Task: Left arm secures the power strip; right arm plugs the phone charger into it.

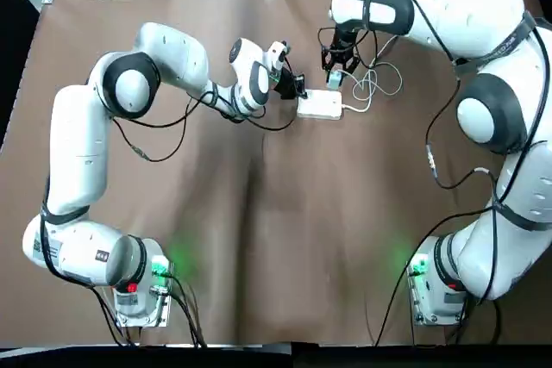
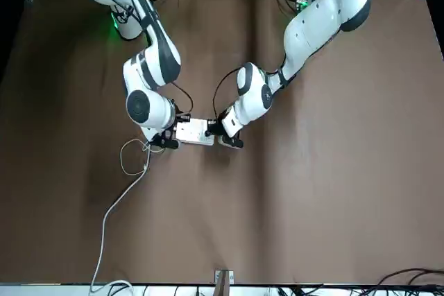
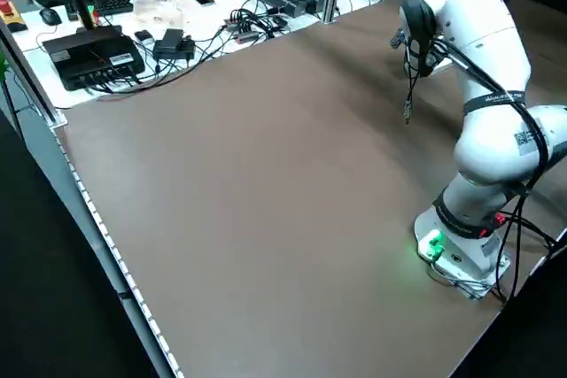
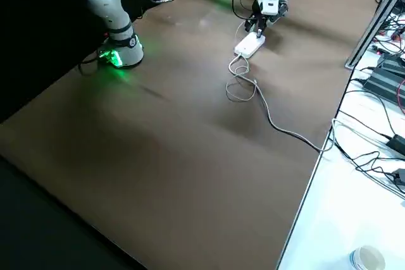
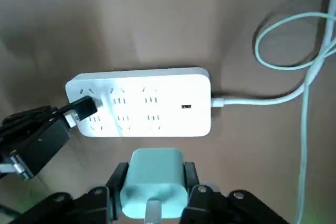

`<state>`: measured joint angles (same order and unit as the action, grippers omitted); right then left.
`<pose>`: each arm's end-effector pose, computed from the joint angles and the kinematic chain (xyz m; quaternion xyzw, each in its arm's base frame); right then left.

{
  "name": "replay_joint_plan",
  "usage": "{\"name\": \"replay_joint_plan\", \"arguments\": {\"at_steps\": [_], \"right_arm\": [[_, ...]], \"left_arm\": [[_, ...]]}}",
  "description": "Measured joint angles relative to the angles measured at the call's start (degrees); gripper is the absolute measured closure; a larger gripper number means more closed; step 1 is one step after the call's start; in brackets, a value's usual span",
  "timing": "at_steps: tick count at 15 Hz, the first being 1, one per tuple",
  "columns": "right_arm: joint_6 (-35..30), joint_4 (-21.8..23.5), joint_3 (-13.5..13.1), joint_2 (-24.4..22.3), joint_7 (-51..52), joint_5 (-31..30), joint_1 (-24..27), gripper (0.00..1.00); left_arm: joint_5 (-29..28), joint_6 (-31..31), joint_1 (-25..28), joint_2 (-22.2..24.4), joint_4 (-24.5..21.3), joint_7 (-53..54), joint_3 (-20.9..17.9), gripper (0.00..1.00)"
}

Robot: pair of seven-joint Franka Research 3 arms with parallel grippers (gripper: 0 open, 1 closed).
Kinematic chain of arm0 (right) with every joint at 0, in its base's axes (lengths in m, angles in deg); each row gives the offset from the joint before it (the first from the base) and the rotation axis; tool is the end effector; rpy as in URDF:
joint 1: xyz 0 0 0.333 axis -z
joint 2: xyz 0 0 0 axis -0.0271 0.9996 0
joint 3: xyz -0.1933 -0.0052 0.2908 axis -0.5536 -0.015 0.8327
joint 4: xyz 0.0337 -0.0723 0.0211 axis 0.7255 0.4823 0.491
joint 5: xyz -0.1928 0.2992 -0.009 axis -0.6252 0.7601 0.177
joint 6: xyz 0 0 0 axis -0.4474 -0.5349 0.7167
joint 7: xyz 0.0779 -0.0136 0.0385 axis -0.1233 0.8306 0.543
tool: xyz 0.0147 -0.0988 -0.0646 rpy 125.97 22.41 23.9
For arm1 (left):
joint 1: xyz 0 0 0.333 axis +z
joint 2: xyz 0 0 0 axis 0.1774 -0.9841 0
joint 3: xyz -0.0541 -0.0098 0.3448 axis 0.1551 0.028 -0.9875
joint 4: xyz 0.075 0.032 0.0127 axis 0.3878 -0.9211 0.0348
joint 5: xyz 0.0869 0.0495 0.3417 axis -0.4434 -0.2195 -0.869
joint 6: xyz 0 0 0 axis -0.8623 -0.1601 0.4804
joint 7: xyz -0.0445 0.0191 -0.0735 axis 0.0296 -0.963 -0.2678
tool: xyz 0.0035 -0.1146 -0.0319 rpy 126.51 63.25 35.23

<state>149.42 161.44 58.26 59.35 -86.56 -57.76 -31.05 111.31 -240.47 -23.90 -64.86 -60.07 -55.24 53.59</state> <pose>0.5278 0.3185 0.3424 -0.9827 0.0768 0.1573 0.0596 0.5139 -0.4772 0.1943 0.9239 0.0261 0.0258 0.3808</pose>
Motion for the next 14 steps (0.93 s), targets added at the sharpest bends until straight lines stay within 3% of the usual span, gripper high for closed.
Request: {"name": "replay_joint_plan", "arguments": {"at_steps": [14], "right_arm": [[4.1,0.0,0.0,5.0,-3.3,0.0,-2.5,0.52]], "left_arm": [[0.0,0.0,0.0,0.0,0.0,0.0,0.0,0.99]]}}
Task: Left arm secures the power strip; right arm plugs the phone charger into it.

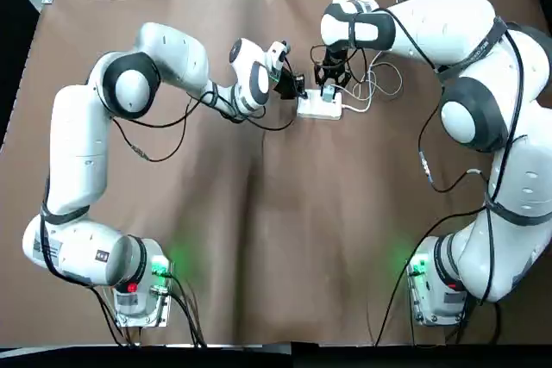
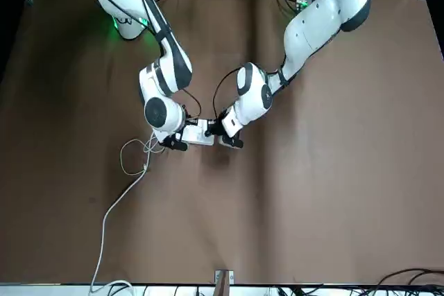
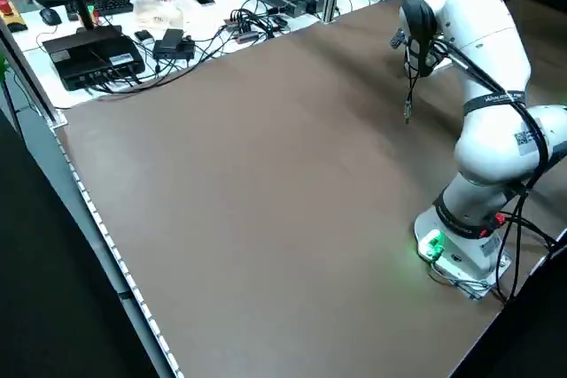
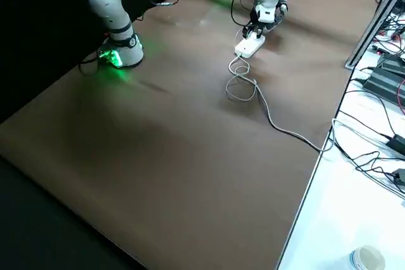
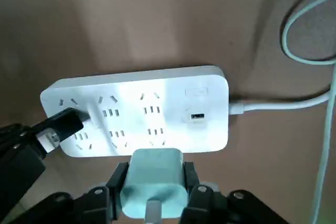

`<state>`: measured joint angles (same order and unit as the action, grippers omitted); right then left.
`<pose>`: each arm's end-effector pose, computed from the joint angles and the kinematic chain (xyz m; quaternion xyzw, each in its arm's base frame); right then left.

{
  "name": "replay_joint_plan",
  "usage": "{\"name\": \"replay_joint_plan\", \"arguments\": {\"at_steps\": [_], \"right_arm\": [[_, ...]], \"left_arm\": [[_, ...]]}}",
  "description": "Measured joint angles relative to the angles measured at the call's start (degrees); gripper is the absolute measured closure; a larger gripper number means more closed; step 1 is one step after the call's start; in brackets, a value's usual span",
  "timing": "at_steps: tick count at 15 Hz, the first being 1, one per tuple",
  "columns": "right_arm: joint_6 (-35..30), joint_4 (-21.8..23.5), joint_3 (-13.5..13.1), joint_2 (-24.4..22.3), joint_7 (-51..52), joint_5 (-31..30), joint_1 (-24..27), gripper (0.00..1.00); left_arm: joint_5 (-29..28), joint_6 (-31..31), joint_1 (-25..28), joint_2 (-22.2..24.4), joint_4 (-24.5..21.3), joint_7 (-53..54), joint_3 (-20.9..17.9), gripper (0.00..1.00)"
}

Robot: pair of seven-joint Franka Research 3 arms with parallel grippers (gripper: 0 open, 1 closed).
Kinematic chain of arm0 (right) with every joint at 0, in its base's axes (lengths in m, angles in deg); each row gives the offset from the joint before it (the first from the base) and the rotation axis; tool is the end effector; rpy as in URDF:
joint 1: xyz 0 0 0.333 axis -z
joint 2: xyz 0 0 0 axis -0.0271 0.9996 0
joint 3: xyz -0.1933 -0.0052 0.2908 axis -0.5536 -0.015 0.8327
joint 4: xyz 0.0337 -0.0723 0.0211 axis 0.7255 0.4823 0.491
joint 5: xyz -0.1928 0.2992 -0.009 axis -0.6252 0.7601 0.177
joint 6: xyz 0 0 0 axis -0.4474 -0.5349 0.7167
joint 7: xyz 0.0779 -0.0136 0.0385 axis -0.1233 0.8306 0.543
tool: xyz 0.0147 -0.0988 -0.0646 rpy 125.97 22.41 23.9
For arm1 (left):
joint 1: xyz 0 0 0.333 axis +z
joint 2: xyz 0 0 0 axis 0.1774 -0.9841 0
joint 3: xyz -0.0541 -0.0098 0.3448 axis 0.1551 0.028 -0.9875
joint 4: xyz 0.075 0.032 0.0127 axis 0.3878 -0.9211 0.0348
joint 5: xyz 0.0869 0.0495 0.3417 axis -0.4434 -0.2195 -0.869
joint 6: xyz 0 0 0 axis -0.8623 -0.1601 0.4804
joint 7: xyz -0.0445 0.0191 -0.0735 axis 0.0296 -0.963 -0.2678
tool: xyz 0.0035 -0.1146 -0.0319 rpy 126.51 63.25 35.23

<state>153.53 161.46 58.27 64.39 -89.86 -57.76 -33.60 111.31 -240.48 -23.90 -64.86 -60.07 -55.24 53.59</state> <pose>0.5214 0.3434 0.2916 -0.9816 0.0933 0.1617 0.0391 0.5139 -0.4772 0.1944 0.9239 0.0261 0.0259 0.3808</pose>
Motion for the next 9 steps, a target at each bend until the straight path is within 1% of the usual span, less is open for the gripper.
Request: {"name": "replay_joint_plan", "arguments": {"at_steps": [9], "right_arm": [[2.3,0.0,0.0,1.8,-0.1,0.0,-0.5,0.52]], "left_arm": [[0.0,0.0,0.0,0.0,0.0,0.0,0.0,0.99]]}}
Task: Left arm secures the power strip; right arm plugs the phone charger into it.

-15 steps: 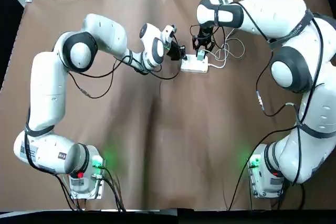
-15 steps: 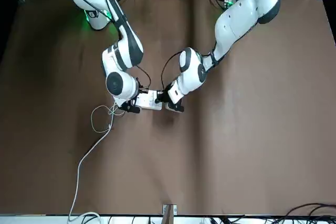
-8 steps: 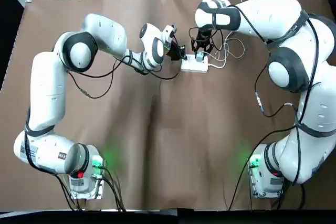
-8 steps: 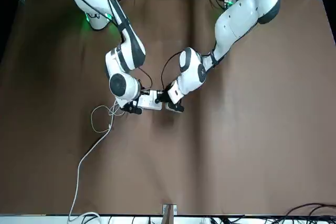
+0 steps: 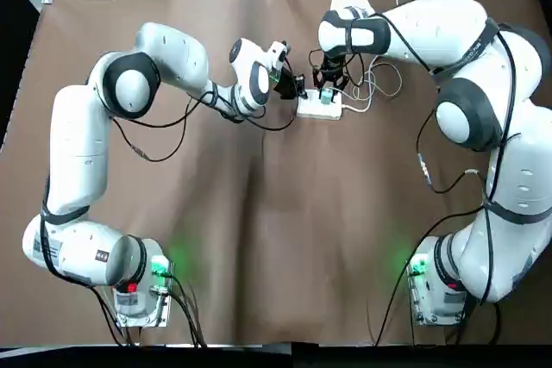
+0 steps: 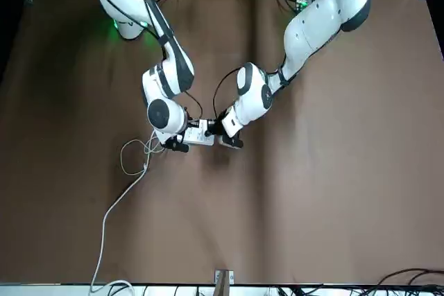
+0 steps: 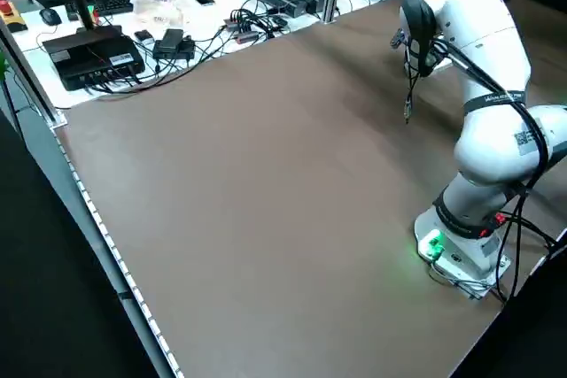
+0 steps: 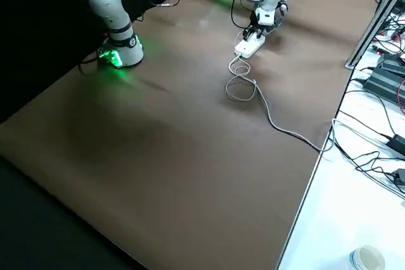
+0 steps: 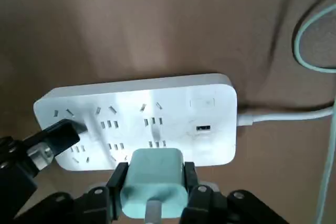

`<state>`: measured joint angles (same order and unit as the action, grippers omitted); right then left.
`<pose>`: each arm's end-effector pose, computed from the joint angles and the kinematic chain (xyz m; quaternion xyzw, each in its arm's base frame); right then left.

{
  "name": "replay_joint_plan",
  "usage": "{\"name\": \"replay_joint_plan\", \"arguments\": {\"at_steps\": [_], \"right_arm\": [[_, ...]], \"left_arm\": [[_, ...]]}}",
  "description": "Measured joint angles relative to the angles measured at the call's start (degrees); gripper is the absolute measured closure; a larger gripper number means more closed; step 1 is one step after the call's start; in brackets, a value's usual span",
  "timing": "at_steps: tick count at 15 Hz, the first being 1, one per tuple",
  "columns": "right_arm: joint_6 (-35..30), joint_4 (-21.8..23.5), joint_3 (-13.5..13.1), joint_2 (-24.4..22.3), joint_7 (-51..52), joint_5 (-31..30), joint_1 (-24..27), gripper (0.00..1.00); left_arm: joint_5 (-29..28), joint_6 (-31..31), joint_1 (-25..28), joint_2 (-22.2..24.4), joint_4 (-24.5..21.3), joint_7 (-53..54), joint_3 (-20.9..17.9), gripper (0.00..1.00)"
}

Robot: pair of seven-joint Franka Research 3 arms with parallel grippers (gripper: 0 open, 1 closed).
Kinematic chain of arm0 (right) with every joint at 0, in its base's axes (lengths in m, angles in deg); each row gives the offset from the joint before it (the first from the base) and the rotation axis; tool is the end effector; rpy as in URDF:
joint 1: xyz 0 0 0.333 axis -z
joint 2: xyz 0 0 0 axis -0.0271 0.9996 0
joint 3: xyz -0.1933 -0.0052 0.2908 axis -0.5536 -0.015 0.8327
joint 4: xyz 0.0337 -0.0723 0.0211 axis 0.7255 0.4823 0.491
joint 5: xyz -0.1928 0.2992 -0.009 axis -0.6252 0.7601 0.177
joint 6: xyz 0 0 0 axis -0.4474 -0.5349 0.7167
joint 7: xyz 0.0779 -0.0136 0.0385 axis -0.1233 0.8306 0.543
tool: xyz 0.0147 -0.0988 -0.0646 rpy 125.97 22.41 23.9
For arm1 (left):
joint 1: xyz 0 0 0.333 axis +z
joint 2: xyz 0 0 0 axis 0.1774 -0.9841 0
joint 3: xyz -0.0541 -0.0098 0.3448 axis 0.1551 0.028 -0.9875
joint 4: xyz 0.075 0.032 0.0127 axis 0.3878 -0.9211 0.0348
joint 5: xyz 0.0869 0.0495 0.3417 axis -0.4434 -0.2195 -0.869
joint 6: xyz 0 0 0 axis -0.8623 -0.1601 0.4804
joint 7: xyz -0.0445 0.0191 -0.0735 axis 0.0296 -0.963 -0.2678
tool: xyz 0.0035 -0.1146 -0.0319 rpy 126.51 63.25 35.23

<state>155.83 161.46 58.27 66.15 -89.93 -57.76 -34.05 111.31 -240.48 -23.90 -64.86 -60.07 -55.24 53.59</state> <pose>0.5228 0.3480 0.2745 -0.9826 0.0943 0.1556 0.0371 0.5139 -0.4772 0.1944 0.9239 0.0261 0.0259 0.3808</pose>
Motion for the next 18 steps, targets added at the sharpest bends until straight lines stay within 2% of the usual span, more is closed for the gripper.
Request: {"name": "replay_joint_plan", "arguments": {"at_steps": [18], "right_arm": [[1.2,0.0,0.0,0.6,0.0,0.0,-0.1,0.52]], "left_arm": [[0.0,0.0,0.0,0.0,0.0,0.0,0.0,0.99]]}}
